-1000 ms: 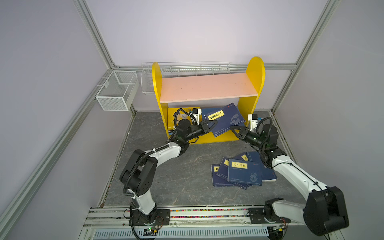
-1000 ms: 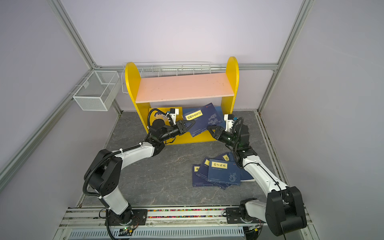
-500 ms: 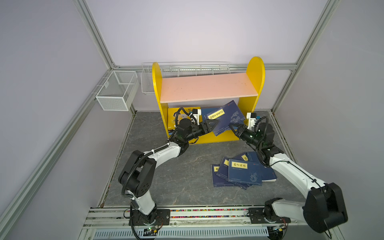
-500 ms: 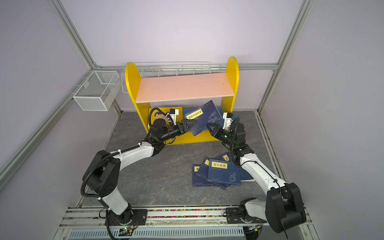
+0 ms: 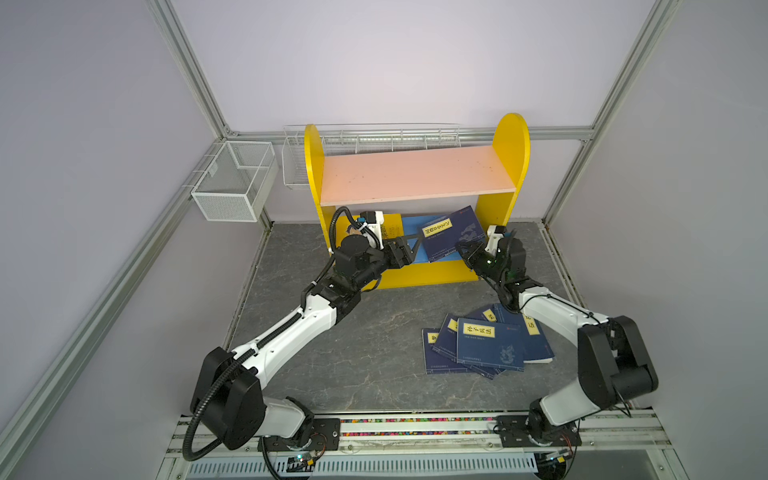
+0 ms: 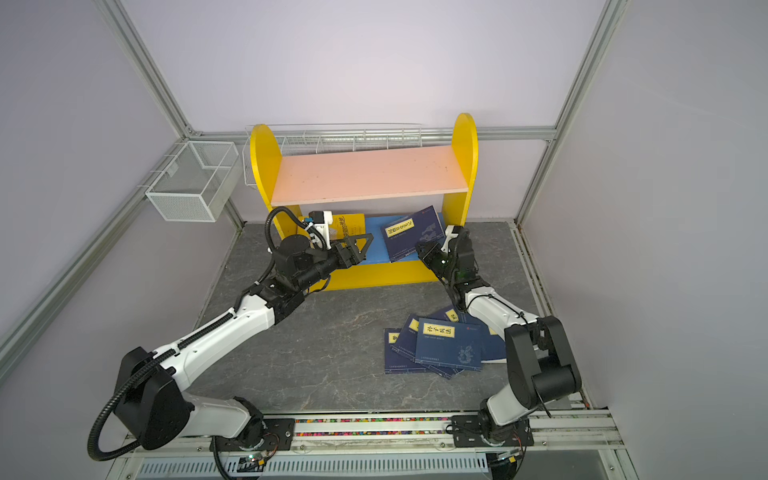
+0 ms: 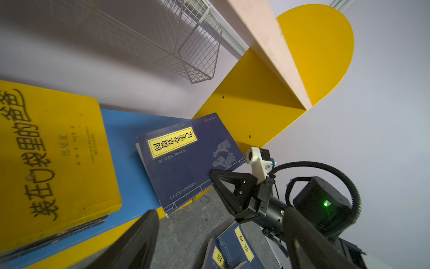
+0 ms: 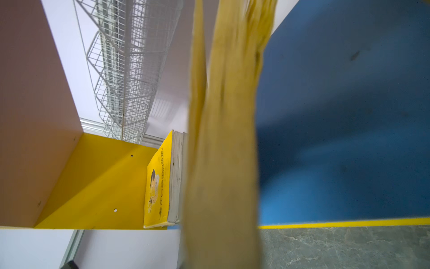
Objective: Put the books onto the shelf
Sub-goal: 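Lay the dark blue book flat on the shelf and open both grippers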
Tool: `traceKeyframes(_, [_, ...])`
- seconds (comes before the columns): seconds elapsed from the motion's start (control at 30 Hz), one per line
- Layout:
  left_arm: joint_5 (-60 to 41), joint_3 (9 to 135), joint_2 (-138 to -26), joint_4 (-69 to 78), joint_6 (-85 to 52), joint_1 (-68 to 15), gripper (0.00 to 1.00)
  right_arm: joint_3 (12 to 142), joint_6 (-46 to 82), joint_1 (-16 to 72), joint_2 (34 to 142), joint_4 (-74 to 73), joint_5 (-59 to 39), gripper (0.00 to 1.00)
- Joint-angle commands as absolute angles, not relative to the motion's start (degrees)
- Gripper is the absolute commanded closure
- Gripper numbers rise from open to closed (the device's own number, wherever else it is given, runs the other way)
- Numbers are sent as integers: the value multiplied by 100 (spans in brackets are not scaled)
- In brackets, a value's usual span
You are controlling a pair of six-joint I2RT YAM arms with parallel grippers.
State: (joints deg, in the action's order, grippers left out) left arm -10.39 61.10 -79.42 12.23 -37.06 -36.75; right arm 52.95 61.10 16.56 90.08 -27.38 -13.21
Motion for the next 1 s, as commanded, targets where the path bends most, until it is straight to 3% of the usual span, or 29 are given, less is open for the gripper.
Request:
traceKeyframes(0.0, [-793, 5918, -7857, 837, -3464, -3674, 16, 5479, 6642, 1632, 9029, -3242, -893, 91])
traceKeyframes(0.27, [-770, 5829, -7796, 739, -3441, -3674, 16, 5285, 6784, 1634, 8730, -2201, -25, 83])
traceKeyframes(0.53, [-782, 5802, -7830, 747, -3456, -3674, 16, 5302, 6913, 1602, 8690, -1786, 170, 35])
traceKeyframes(0.63, [-800, 5801, -7865, 765, -3484, -3674, 16, 5482, 6639, 1610, 8442, -937, 459, 28])
traceKeyframes(0.73, [-826, 5801, -7896, 804, -3516, -3674, 16, 5947, 6146, 1604, 8306, 526, 816, 22])
traceKeyframes(0.83, [-857, 5814, -7954, 859, -3558, -3674, 16, 6152, 5685, 1608, 8353, 1083, 787, 21])
traceKeyframes(0.97, [-918, 5849, -8051, 879, -3611, -3674, 16, 6163, 5022, 1637, 8394, 1000, 272, 29])
